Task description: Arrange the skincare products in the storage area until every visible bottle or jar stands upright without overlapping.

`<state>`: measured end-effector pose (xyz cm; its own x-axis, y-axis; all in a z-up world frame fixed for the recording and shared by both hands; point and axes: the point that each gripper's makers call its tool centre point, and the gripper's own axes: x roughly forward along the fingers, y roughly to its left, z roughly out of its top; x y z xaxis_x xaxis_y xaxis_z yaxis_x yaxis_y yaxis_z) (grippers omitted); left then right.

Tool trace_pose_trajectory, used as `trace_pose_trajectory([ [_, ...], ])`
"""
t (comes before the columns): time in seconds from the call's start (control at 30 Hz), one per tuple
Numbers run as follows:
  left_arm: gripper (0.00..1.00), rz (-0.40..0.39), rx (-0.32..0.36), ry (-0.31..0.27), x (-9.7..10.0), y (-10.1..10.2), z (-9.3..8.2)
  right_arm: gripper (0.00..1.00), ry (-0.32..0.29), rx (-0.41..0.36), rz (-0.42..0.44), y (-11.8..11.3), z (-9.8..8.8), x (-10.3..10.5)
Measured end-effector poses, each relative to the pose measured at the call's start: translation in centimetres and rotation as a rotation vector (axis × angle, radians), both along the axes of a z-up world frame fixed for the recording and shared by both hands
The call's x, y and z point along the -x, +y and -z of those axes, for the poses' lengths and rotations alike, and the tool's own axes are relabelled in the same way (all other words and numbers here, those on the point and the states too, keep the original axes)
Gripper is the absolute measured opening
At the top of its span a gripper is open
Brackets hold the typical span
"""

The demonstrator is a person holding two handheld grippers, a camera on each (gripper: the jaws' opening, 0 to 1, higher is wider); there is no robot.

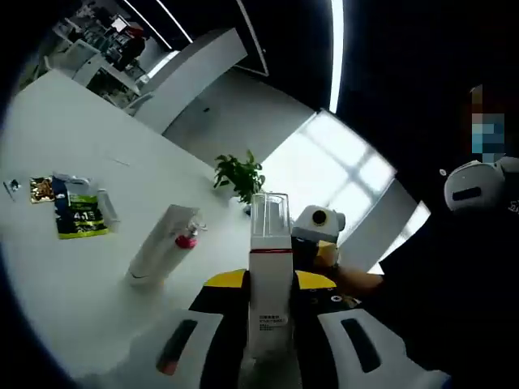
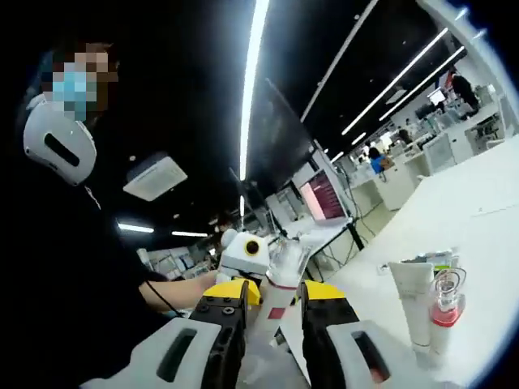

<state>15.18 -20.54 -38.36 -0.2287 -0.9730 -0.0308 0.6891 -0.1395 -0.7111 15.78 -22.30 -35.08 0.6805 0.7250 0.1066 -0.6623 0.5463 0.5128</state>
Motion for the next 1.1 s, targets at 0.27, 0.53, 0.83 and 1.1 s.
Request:
trace_pose_trajectory([
  [0.27,0.22,0.129,0.077,0.020,3.8,-1.8,-2.6,0.36,-0.018,-0.168,-0.066,0.3,-3.1,1.6],
  [0.53,0.22,0.197,0.087,0.031,6.0,-3.8,-3.8,0.25,-0.044,-0.155,-0.101,0.5,-3.8,3.7],
  [0.83,0.22,0.168,0.066,0.036,6.5,-4.8,-3.2,0.13,0.074,-0.164,0.014,-1.9,-2.5,3.9],
  [1.1,0.43,0.037,-0.102,-0.219,4.4,-6.1,-1.1,0.13,0.080,-0.058,0.234,-5.3,-2.7,1.7],
])
